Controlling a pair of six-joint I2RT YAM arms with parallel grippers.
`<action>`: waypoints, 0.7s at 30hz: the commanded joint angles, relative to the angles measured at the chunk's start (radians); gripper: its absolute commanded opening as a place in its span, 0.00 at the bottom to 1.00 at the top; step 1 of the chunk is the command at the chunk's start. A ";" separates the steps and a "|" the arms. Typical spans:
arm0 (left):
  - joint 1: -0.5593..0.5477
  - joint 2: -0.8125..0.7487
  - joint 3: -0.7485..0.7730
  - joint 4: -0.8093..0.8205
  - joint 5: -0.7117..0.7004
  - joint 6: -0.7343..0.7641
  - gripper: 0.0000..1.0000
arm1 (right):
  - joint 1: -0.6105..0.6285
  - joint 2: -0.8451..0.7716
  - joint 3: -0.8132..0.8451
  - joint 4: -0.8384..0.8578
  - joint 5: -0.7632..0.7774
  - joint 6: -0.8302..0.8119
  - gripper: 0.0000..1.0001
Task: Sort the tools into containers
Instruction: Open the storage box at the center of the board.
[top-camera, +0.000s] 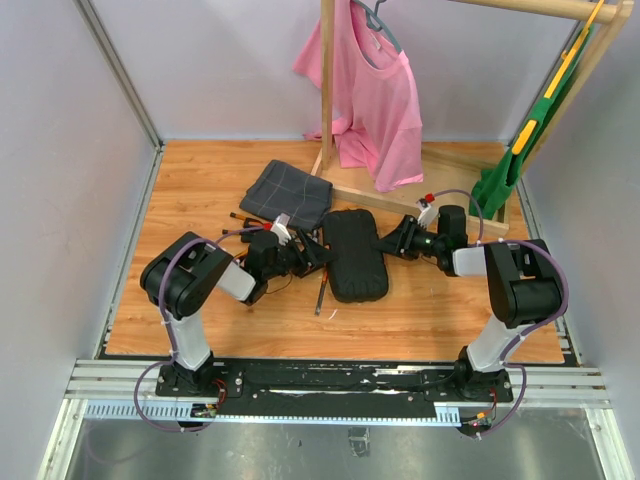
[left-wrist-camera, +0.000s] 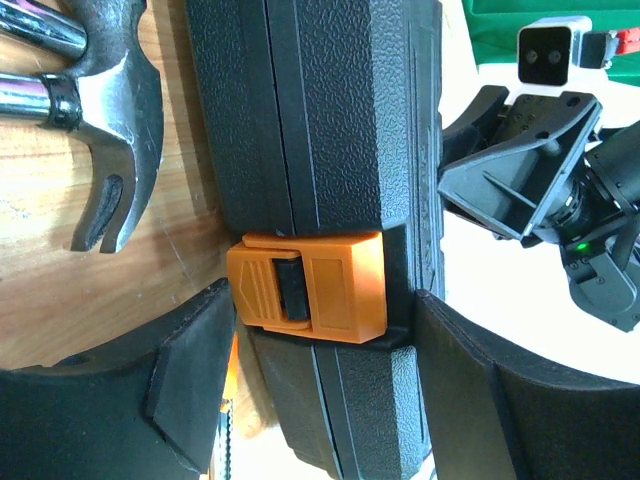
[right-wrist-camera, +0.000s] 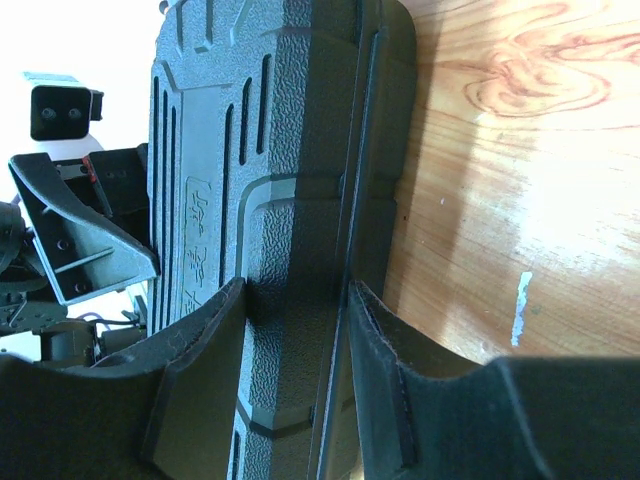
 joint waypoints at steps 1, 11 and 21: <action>-0.015 -0.004 0.045 -0.209 -0.138 0.128 0.56 | -0.006 0.065 -0.055 -0.234 0.159 -0.101 0.29; -0.023 -0.034 0.077 -0.352 -0.207 0.173 0.56 | -0.006 0.052 -0.050 -0.261 0.177 -0.115 0.29; -0.024 -0.118 0.112 -0.499 -0.278 0.247 0.63 | -0.006 -0.005 -0.035 -0.338 0.228 -0.152 0.29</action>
